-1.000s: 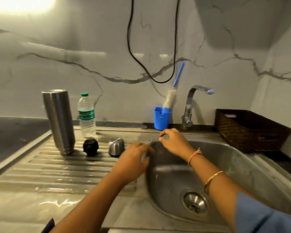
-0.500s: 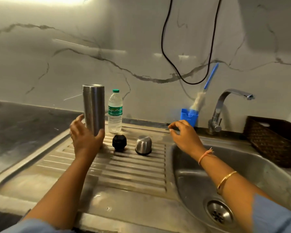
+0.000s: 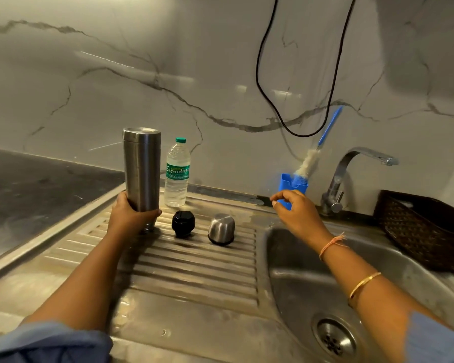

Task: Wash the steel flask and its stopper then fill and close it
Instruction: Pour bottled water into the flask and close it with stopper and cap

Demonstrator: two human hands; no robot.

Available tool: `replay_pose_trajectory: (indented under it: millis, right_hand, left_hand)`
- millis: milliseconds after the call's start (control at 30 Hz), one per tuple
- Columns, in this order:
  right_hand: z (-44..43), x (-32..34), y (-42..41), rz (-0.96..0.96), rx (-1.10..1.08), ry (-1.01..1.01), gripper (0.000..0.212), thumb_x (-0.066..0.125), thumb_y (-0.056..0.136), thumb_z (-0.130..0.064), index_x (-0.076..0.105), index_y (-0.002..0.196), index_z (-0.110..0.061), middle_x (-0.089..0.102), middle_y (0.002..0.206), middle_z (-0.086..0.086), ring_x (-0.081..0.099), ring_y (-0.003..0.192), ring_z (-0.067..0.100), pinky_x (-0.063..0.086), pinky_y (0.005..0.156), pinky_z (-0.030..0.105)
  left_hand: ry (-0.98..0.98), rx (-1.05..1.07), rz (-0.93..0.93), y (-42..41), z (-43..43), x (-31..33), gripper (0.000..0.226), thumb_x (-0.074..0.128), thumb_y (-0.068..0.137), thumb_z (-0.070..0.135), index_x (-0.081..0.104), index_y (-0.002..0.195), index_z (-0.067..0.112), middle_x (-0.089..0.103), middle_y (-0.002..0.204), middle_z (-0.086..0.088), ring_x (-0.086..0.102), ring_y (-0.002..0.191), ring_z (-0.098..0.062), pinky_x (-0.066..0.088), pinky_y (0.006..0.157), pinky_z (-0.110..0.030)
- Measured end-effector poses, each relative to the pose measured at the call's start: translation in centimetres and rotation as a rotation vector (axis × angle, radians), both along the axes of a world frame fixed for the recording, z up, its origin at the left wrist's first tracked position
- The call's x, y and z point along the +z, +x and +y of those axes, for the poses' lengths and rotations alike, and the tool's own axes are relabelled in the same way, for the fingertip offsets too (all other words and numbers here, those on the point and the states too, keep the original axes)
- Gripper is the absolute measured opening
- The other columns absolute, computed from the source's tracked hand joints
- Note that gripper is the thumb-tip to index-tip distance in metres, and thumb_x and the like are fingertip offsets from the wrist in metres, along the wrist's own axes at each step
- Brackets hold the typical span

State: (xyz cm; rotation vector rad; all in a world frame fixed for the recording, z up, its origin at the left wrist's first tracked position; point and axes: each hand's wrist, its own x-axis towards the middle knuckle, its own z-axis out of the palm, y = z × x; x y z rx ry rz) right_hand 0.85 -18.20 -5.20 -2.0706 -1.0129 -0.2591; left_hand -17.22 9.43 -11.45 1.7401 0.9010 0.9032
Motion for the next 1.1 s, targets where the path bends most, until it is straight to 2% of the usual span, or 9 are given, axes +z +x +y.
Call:
replay_pose_trajectory:
  millis: [167,267,367,533,667,767,900,1033,1100]
  right_hand:
    - [-0.4,-0.3,-0.4,0.061,0.046,0.041,0.009,0.055,0.093,-0.012,0.060,0.099,-0.008,0.056,0.104,0.007,0.053,0.094,0.015,0.041,0.080,0.022]
    - [-1.0,-0.2,-0.6,0.084,0.063,0.067,0.008,0.055,0.093,-0.012,0.060,0.098,-0.008,0.058,0.099,0.006,0.054,0.092,0.016,0.045,0.080,0.024]
    - [-1.9,0.4,-0.5,0.155,0.067,0.123,0.016,0.053,0.094,-0.017,0.061,0.097,-0.004,0.059,0.092,0.007,0.055,0.086,0.017,0.044,0.071,0.018]
    - [-4.4,1.4,0.0,0.546,0.150,0.240,0.029,0.039,0.100,-0.033,0.061,0.094,-0.015,0.064,0.102,0.007,0.062,0.086,0.019,0.051,0.076,0.032]
    - [-7.0,1.6,0.3,0.755,0.157,0.326,0.040,0.034,0.099,-0.042,0.063,0.093,-0.015,0.068,0.093,0.008,0.066,0.083,0.023,0.053,0.077,0.039]
    - [-8.8,1.1,0.5,0.765,0.157,0.282,0.042,0.033,0.099,-0.044,0.064,0.094,-0.016,0.068,0.095,0.010,0.066,0.083,0.023,0.053,0.077,0.039]
    - [-10.7,0.3,0.5,0.708,0.205,0.154,0.042,0.034,0.097,-0.046,0.061,0.108,-0.017,0.066,0.103,0.009,0.064,0.093,0.021,0.051,0.086,0.042]
    - [-11.6,-0.2,0.2,0.540,0.253,-0.025,0.028,0.041,0.094,-0.044,0.057,0.109,-0.027,0.062,0.109,0.001,0.059,0.103,0.019,0.048,0.093,0.042]
    - [-11.8,-0.3,0.2,0.449,0.276,-0.152,0.026,0.049,0.091,-0.044,0.053,0.112,-0.030,0.060,0.112,-0.001,0.057,0.105,0.017,0.049,0.090,0.033]
  left_hand:
    - [0.046,-0.012,0.031,-1.1,-1.2,0.4,0.081,0.084,0.065,0.016,0.035,0.130,0.018,0.051,0.122,-0.011,0.052,0.108,-0.030,0.048,0.088,-0.045]
    - [0.139,-0.056,0.080,-1.8,-2.8,0.6,0.073,0.084,0.064,0.015,0.039,0.122,0.018,0.051,0.115,-0.011,0.052,0.099,-0.026,0.046,0.070,-0.034]
    - [0.261,-0.113,0.139,-2.5,-4.7,1.0,0.070,0.084,0.062,0.015,0.042,0.117,0.020,0.052,0.108,-0.009,0.054,0.090,-0.023,0.043,0.063,-0.030]
    - [0.502,-0.209,0.368,-2.8,-8.3,1.8,0.084,0.083,0.063,0.024,0.036,0.133,0.023,0.044,0.120,-0.003,0.052,0.096,-0.019,0.049,0.077,-0.034]
    - [0.642,-0.258,0.516,-1.7,-11.5,2.2,0.091,0.081,0.064,0.031,0.030,0.139,0.027,0.040,0.132,-0.001,0.051,0.097,-0.017,0.051,0.083,-0.033]
    - [0.723,-0.310,0.561,-0.6,-13.5,2.3,0.091,0.081,0.064,0.035,0.031,0.139,0.028,0.037,0.136,0.001,0.053,0.104,-0.020,0.050,0.086,-0.033]
    - [0.888,-0.345,0.614,1.0,-15.9,2.3,0.086,0.076,0.068,0.038,0.030,0.140,0.030,0.037,0.137,0.000,0.051,0.112,-0.023,0.048,0.088,-0.034]
    - [1.013,-0.362,0.634,2.5,-17.7,1.9,0.082,0.074,0.072,0.038,0.029,0.140,0.030,0.035,0.139,0.000,0.046,0.120,-0.023,0.045,0.095,-0.035]
    - [1.060,-0.356,0.610,3.3,-18.5,1.6,0.078,0.072,0.074,0.033,0.031,0.140,0.029,0.035,0.141,-0.001,0.041,0.126,-0.024,0.039,0.102,-0.036]
